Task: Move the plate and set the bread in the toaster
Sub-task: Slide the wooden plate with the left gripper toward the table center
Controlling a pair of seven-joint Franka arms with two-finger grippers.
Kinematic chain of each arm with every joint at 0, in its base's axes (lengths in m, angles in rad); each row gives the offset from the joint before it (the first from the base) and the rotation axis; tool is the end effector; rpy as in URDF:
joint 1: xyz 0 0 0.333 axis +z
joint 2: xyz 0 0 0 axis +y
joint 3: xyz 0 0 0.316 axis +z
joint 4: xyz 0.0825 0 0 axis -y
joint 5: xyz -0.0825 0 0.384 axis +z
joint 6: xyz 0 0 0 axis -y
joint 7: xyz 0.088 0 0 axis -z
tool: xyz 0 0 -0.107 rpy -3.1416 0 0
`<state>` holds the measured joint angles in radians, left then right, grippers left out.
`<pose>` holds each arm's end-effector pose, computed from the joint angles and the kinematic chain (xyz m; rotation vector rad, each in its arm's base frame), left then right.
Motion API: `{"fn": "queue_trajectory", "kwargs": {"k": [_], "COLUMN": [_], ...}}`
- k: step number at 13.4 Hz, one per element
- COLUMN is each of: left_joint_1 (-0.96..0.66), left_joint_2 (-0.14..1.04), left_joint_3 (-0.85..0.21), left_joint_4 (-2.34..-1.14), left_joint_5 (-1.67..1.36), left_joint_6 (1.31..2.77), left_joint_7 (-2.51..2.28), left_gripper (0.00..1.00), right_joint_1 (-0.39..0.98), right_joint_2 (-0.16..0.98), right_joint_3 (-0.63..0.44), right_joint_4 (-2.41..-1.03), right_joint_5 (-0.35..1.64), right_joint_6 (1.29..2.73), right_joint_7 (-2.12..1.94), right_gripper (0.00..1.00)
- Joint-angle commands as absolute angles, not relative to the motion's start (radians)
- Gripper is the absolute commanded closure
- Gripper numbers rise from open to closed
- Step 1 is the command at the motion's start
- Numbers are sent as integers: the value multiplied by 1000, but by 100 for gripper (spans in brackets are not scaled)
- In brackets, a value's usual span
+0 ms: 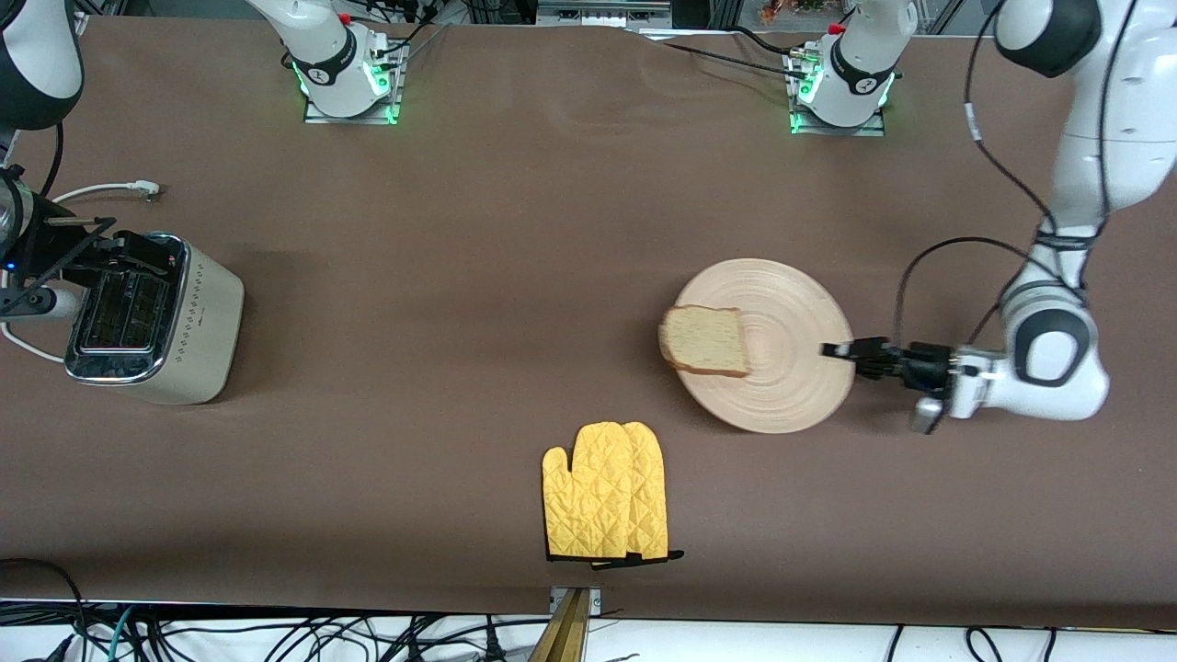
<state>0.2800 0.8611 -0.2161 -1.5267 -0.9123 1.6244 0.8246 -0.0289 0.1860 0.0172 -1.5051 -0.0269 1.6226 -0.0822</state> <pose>0.6461 -0.0210 0.1648 1.8880 -0.2868 -0.2065 0.6110 -0.0108 0.5514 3.1173 0.1132 -0.1084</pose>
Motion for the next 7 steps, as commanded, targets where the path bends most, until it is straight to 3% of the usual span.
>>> {"fn": "queue_trajectory", "kwargs": {"k": [1, 7], "left_joint_1": [136, 2], "left_joint_2": [888, 933], "left_joint_3": [-209, -209], "left_joint_4": [-1508, -1523], "left_joint_5": [-992, -1009], "left_joint_6": [1666, 1836], "left_joint_7": [775, 753], "left_gripper": [100, 100], "right_joint_1": [-32, -41], "right_joint_2": [213, 252], "right_joint_3": [23, 20], "right_joint_4": [-1488, -1493], "right_joint_5": [-38, -35], "right_joint_6": [1617, 1608], "right_joint_7": [-77, -71], "right_gripper": [0, 0]}}
